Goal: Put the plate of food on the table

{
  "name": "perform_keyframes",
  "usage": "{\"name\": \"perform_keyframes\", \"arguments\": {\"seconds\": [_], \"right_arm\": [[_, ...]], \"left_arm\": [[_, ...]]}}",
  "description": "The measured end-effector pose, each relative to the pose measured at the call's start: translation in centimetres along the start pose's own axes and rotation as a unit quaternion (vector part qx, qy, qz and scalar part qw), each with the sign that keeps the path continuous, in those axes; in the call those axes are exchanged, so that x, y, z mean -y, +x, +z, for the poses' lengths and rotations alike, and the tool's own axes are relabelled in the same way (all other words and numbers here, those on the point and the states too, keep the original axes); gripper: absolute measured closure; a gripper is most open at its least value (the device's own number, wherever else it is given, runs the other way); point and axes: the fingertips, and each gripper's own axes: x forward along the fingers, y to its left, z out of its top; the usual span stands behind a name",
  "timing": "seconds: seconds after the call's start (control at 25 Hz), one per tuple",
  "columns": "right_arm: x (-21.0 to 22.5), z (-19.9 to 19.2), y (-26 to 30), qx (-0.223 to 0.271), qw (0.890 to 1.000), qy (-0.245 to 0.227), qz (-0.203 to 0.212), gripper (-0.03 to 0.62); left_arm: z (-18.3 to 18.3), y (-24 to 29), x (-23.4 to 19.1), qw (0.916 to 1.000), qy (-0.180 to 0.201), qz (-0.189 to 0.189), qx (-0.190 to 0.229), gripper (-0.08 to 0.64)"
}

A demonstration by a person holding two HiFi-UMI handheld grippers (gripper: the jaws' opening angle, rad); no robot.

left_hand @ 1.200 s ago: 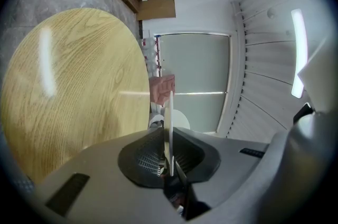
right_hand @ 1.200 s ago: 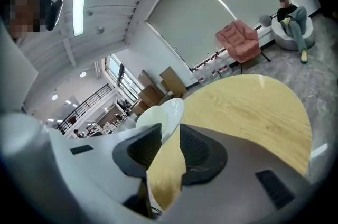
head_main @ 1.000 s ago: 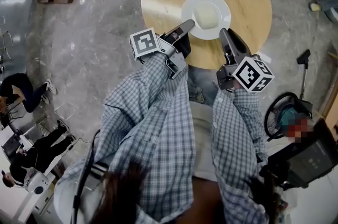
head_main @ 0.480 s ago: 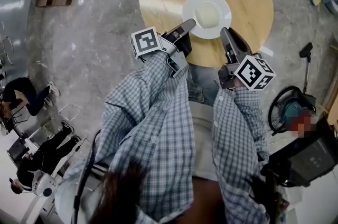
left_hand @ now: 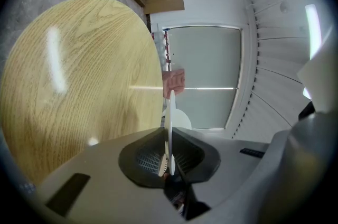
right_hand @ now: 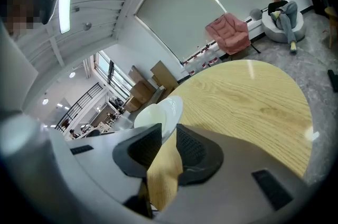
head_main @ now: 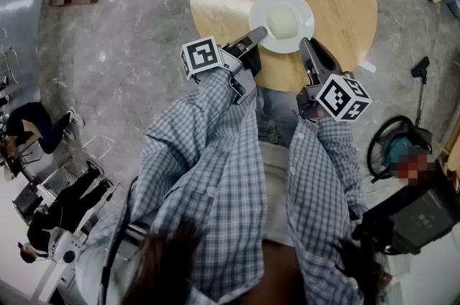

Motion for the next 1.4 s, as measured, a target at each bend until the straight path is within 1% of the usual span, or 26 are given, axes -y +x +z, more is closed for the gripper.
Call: {"name": "perform_keyframes", "arguments": {"seconds": [0.28, 0.76, 0.96, 1.2, 1.4], "right_arm": [[1.3, -1.5, 1.4, -0.022, 1.0, 0.004, -0.01, 0.502], [4.3, -4.6, 2.1, -0.053, 0.997, 0.033, -0.036, 0.502], [5.2, -5.4, 2.5, -0.065, 0.997, 0.027, -0.044, 0.502], [5.6, -6.2, 2.8, -0.079, 0.995, 0.028, -0.047, 0.502], [5.8, -6.7, 3.0, -0.09, 0.995, 0.004, -0.044, 0.502]], "left_arm": [[0.2, 0.2, -2.4, 0.9998, -0.011, 0.017, -0.001, 0.526], [-0.7, 0.9, -6.2, 0.9984, -0.008, 0.051, -0.023, 0.528], [-1.0, 1.1, -7.4, 0.9976, -0.004, 0.063, -0.028, 0.528], [-1.1, 0.9, -8.4, 0.9969, -0.003, 0.075, -0.024, 0.528], [-1.4, 0.8, -9.3, 0.9958, -0.005, 0.088, -0.024, 0.528]]}}
